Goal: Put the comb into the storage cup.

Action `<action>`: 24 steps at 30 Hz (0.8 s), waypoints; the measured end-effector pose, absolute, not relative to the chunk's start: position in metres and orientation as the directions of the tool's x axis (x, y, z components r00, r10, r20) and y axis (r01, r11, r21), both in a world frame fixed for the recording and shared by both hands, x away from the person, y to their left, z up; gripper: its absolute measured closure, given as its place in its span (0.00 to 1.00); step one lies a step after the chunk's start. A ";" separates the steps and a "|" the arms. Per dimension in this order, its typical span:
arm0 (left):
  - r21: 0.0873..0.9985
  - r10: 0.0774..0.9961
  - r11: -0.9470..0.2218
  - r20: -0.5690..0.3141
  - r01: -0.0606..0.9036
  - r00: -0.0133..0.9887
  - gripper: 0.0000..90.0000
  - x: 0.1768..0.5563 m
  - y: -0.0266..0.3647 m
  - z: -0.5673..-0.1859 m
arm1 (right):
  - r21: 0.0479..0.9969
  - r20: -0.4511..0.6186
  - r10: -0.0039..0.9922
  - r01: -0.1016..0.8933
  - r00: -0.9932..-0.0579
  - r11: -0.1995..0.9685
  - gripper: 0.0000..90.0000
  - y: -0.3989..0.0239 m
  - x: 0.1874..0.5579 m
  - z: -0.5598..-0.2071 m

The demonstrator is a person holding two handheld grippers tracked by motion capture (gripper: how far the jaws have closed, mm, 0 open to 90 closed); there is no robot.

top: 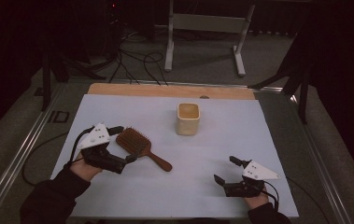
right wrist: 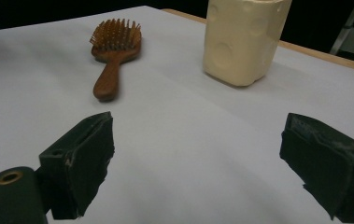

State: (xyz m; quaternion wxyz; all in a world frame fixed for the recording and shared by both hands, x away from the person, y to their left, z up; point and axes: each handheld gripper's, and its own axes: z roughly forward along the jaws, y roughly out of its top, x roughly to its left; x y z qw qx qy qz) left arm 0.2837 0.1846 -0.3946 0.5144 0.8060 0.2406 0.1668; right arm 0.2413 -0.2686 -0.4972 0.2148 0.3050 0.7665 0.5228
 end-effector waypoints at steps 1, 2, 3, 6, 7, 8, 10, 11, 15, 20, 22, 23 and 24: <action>0.906 0.549 -0.363 0.020 0.217 0.836 0.00 0.285 0.182 -0.395 | 0.933 -0.009 0.691 0.243 -0.723 0.266 0.11 -0.269 0.241 -0.497; 0.905 0.539 -0.366 0.017 0.217 0.842 0.00 0.286 0.180 -0.395 | 0.933 -0.009 0.691 0.243 -0.723 0.267 0.11 -0.269 0.241 -0.497; 0.903 0.527 -0.370 0.012 0.217 0.849 0.00 0.288 0.177 -0.395 | 0.933 -0.009 0.690 0.243 -0.723 0.267 0.11 -0.269 0.241 -0.497; 0.899 0.520 -0.382 0.017 0.214 0.854 0.00 0.291 0.171 -0.396 | 0.932 -0.005 0.689 0.245 -0.725 0.265 0.11 -0.269 0.241 -0.497; 0.897 0.514 -0.385 0.013 0.217 0.857 0.00 0.292 0.168 -0.396 | 0.933 -0.002 0.689 0.248 -0.725 0.263 0.11 -0.268 0.241 -0.497; 0.895 0.513 -0.390 0.016 0.217 0.858 0.00 0.293 0.167 -0.397 | 0.933 -0.007 0.689 0.243 -0.724 0.265 0.11 -0.268 0.241 -0.497; 0.888 0.505 -0.402 0.013 0.222 0.863 0.00 0.295 0.162 -0.398 | 0.933 -0.006 0.689 0.243 -0.725 0.264 0.11 -0.269 0.241 -0.497; 0.886 0.504 -0.406 0.012 0.225 0.863 0.00 0.296 0.159 -0.398 | 0.933 -0.008 0.689 0.242 -0.725 0.266 0.11 -0.269 0.241 -0.497; 0.878 0.494 -0.416 0.001 0.236 0.869 0.00 0.300 0.149 -0.402 | 0.933 -0.008 0.687 0.242 -0.727 0.268 0.11 -0.268 0.241 -0.497; 0.863 0.491 -0.438 -0.006 0.253 0.871 0.00 0.305 0.137 -0.409 | 0.932 -0.004 0.687 0.246 -0.727 0.265 0.11 -0.269 0.241 -0.497; 0.861 0.494 -0.435 -0.016 0.264 0.869 0.00 0.307 0.133 -0.412 | 0.932 -0.008 0.683 0.243 -0.730 0.271 0.11 -0.268 0.241 -0.497; 0.858 0.497 -0.438 -0.018 0.269 0.867 0.00 0.309 0.131 -0.414 | 0.931 -0.010 0.683 0.242 -0.730 0.273 0.11 -0.268 0.241 -0.497; 0.855 0.500 -0.442 -0.018 0.273 0.866 0.00 0.310 0.130 -0.415 | 0.932 -0.008 0.686 0.243 -0.728 0.268 0.11 -0.268 0.241 -0.497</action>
